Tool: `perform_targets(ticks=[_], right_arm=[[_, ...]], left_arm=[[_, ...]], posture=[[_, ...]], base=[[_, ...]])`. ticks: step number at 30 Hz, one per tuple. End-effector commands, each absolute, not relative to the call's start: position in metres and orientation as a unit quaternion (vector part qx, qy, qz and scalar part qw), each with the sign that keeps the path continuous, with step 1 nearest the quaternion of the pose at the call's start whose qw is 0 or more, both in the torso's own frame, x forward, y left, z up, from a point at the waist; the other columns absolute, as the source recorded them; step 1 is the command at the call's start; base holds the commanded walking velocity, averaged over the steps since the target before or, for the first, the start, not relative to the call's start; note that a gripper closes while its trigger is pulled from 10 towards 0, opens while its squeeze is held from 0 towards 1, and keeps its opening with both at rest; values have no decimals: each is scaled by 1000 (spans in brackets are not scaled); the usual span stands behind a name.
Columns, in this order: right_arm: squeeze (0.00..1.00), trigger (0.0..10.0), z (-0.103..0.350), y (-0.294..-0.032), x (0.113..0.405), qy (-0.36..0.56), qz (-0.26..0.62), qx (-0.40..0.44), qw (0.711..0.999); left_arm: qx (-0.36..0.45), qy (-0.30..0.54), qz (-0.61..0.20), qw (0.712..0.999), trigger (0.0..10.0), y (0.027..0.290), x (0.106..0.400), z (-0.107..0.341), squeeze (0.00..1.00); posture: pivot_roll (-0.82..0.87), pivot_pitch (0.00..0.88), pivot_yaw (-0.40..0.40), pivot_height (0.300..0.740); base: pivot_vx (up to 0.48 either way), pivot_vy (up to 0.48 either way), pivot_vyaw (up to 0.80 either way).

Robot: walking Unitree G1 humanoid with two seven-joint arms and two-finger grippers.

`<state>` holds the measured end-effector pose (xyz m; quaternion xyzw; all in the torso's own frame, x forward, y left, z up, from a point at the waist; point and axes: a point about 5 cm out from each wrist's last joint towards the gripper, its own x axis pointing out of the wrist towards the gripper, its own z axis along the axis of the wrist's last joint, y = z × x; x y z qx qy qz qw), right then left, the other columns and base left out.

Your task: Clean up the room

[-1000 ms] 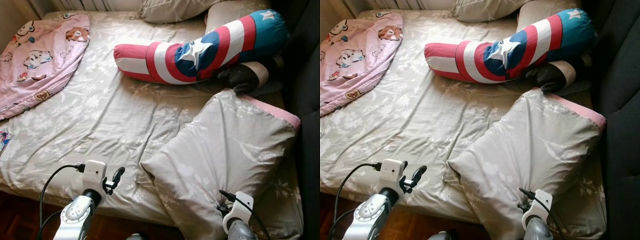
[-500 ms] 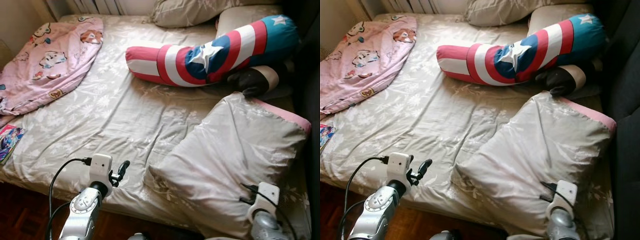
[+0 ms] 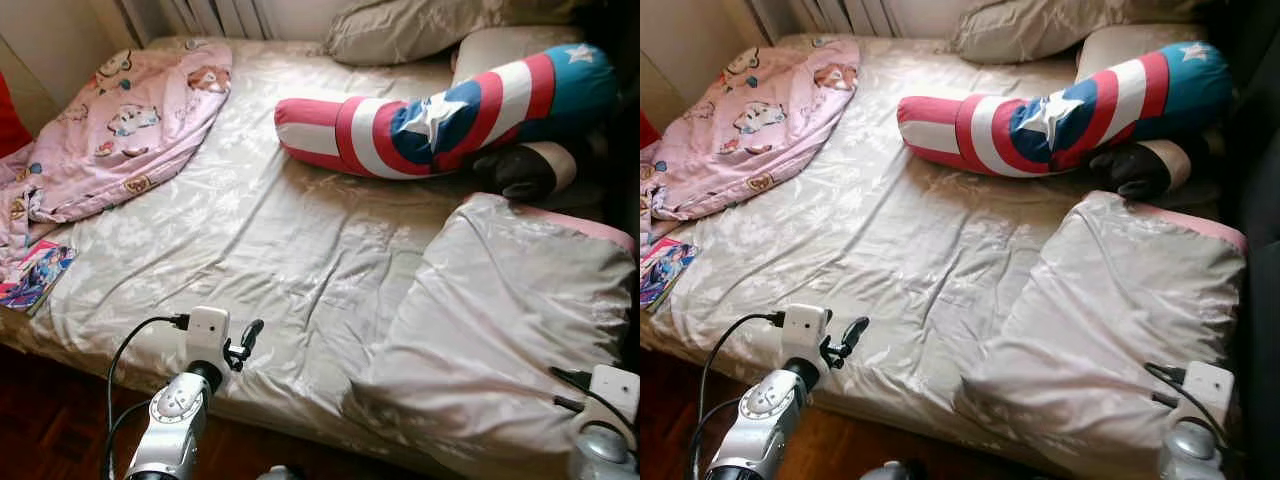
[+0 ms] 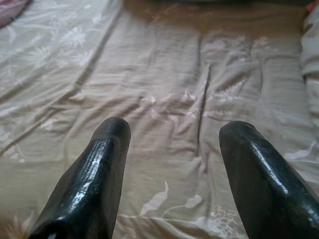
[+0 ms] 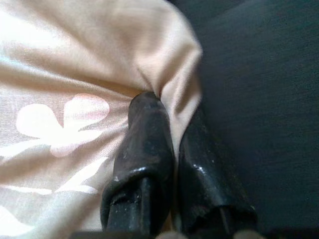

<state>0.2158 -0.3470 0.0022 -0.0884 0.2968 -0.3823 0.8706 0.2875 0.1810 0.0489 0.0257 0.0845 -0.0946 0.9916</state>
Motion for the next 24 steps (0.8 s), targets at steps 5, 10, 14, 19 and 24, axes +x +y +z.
perform_targets(ticks=[5,10,14,19,24], right_arm=[[0,0,32,-387,206,256,-461,-127,840],[0,7255,30,-384,209,266,-446,-123,846],[0,10000,25,-375,213,273,-428,-117,853],[1000,10000,20,-343,234,219,-360,-51,905],[1000,10000,22,-318,252,189,-279,-68,939]], left_arm=[[29,97,-88,991,10000,186,283,41,0],[28,100,-92,990,10000,185,282,39,0],[29,102,-93,990,10000,184,281,37,0],[25,105,-95,990,10000,183,280,34,0],[19,104,-95,990,10000,181,280,33,0]], posture=[[10,100,55,740],[4,100,54,740],[7,103,54,740],[10,108,52,740],[-4,113,43,740]], base=[[0,0,0],[0,0,0],[0,0,0],[0,0,0],[0,0,0]])
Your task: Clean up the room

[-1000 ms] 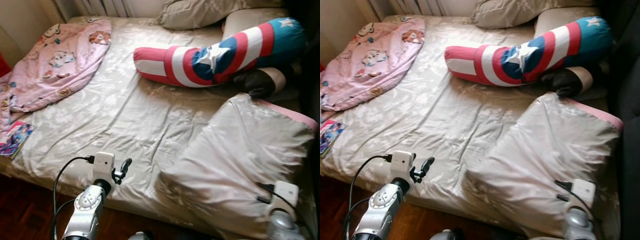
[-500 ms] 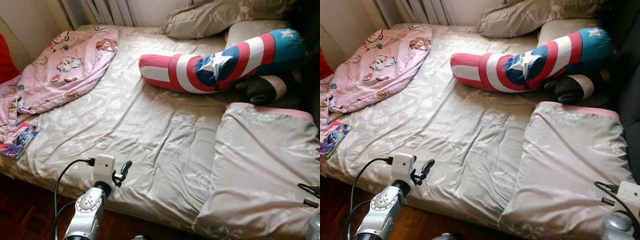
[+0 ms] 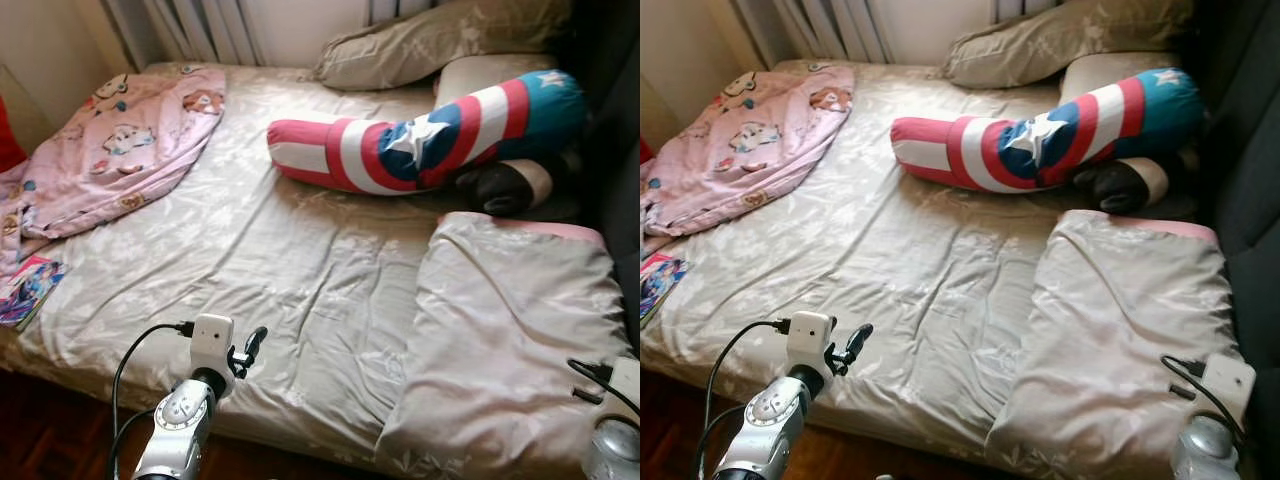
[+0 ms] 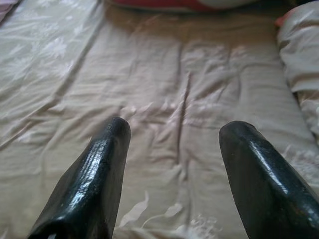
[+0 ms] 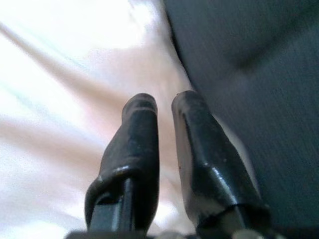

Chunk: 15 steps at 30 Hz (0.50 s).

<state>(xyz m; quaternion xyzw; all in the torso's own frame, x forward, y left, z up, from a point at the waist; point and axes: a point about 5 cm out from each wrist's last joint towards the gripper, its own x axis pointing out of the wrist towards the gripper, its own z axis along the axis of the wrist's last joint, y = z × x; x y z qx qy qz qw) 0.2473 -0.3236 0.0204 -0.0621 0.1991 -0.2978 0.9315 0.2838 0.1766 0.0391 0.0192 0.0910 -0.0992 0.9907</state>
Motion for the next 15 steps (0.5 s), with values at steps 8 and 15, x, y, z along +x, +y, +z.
perform_targets(ticks=[8,15], right_arm=[[412,10000,31,-296,269,145,-204,-88,964],[0,10000,5,-248,267,177,-100,-35,979]], left_arm=[[4,103,-90,991,10000,177,281,31,0],[-19,141,-53,988,10000,186,277,15,0]], posture=[[-5,107,29,740],[9,73,25,740]], base=[[0,0,0],[0,0,0]])
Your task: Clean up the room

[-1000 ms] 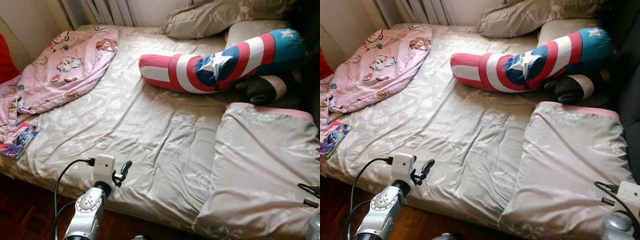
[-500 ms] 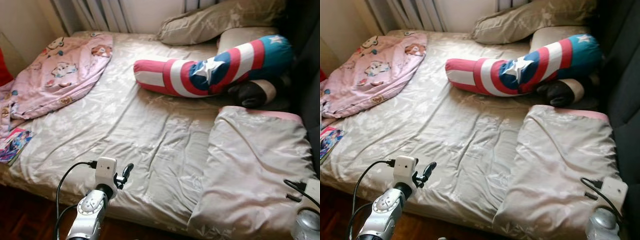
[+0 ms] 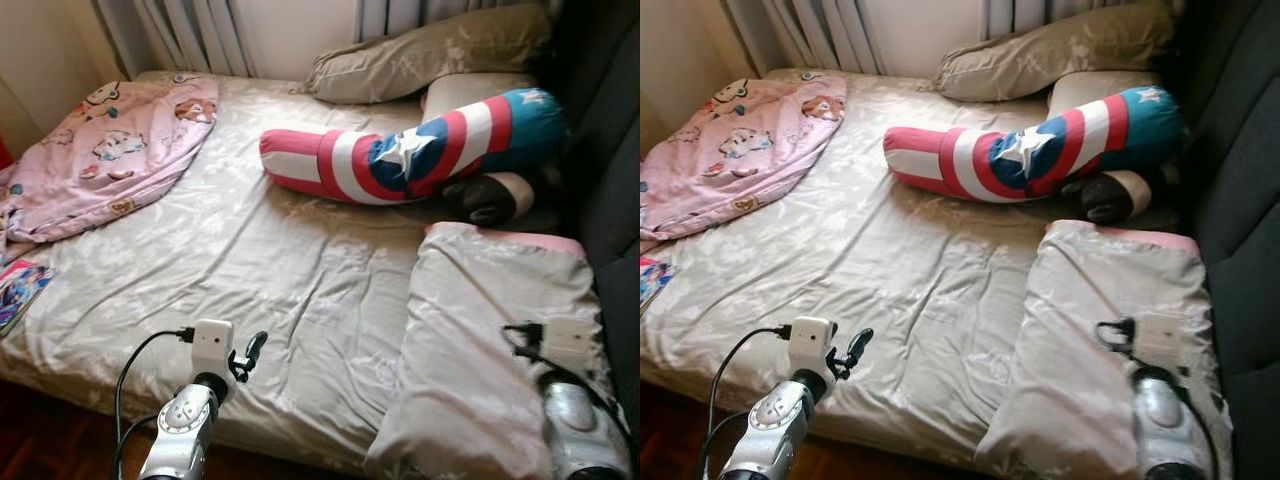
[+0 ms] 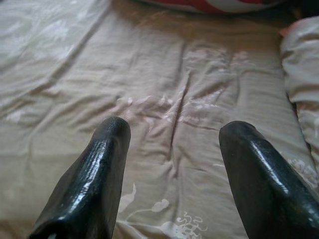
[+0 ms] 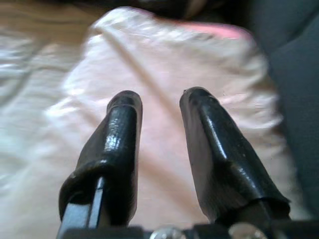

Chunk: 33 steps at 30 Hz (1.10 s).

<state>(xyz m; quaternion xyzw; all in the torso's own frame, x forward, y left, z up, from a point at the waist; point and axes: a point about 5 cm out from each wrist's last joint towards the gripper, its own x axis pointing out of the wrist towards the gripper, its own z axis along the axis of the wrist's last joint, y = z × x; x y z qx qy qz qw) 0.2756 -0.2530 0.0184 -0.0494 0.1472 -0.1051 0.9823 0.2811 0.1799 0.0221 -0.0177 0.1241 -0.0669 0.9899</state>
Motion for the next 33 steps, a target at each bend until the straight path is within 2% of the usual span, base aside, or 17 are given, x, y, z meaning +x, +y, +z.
perform_targets(ticks=[1,3,4,8,14,16,20,22,29,33], right_arm=[[0,10000,-1,-244,264,190,-101,-21,976],[0,10000,-10,-236,258,212,-93,-7,973],[0,10000,-22,-217,252,240,-38,-6,970],[0,10000,-35,-194,246,278,27,-8,960],[0,10000,-42,-192,242,308,29,-21,951],[0,10000,-50,-193,232,340,19,-29,940],[0,10000,-65,-192,212,372,-21,39,927],[0,10000,-67,-190,208,374,-21,42,926],[0,10000,-82,-200,180,421,-69,51,903],[0,10000,-85,-200,173,426,-76,56,900]], left_arm=[[-15,148,-50,988,10000,187,276,13,0],[-9,160,-44,986,10000,189,275,8,0],[-5,178,-31,984,10000,193,271,2,0],[2,213,-16,977,10000,197,261,-13,0],[0,251,-10,968,10000,196,250,-27,0],[-2,294,0,956,10000,196,237,-41,0],[-1,351,10,936,10000,198,215,-59,0],[2,359,10,933,10000,199,212,-61,0],[14,410,13,912,10000,203,190,-75,0],[15,424,15,905,10000,204,183,-79,0]], posture=[[9,73,25,740],[19,64,23,740],[22,39,18,740],[27,2,0,740],[33,0,-2,740],[26,0,3,740],[43,0,4,740],[40,0,6,740],[33,0,11,740],[25,0,16,740]], base=[[0,0,0],[0,0,0],[0,0,0],[0,0,0],[0,0,0],[0,0,0],[0,0,0],[0,0,0],[0,251,0],[0,302,0]])
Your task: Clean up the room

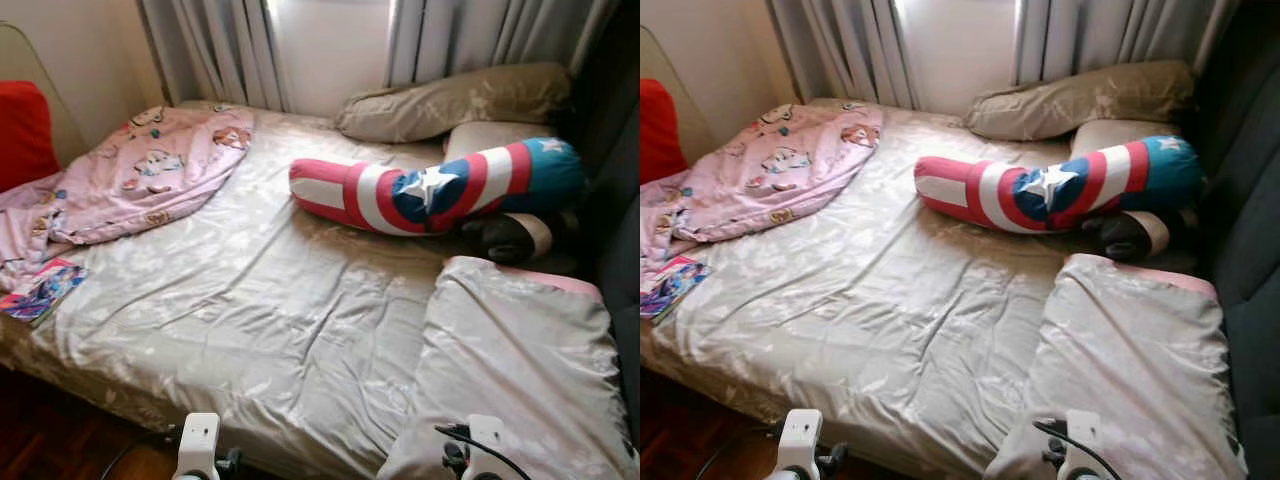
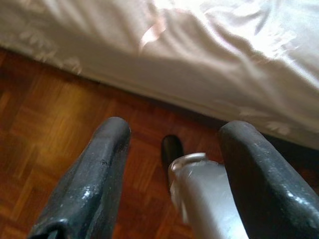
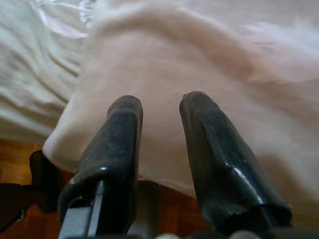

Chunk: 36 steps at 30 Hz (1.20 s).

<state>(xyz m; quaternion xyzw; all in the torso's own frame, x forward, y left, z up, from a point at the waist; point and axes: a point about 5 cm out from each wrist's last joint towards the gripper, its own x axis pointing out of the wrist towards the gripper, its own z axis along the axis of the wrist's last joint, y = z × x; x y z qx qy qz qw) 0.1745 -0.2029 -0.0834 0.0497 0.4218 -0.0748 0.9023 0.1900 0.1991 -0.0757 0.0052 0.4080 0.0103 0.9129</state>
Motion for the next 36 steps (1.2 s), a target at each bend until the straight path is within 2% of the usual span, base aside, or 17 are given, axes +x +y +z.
perform_targets(ticks=[1,9,14,36], right_arm=[[0,10000,-85,-198,172,426,-75,58,900],[0,10000,-84,-191,177,423,-73,65,901],[0,10000,-83,-195,180,419,-109,91,897],[0,10000,-85,-196,176,426,-132,108,889]], left_arm=[[15,425,15,905,10000,204,183,-79,0],[16,428,21,903,10000,206,186,-78,0],[14,429,29,903,10000,211,187,-77,0],[24,438,28,898,10000,220,185,-76,0]], posture=[[24,0,17,740],[37,0,19,740],[51,0,21,740],[50,27,37,740]], base=[[0,371,0],[0,378,0],[0,395,0],[0,472,0]])
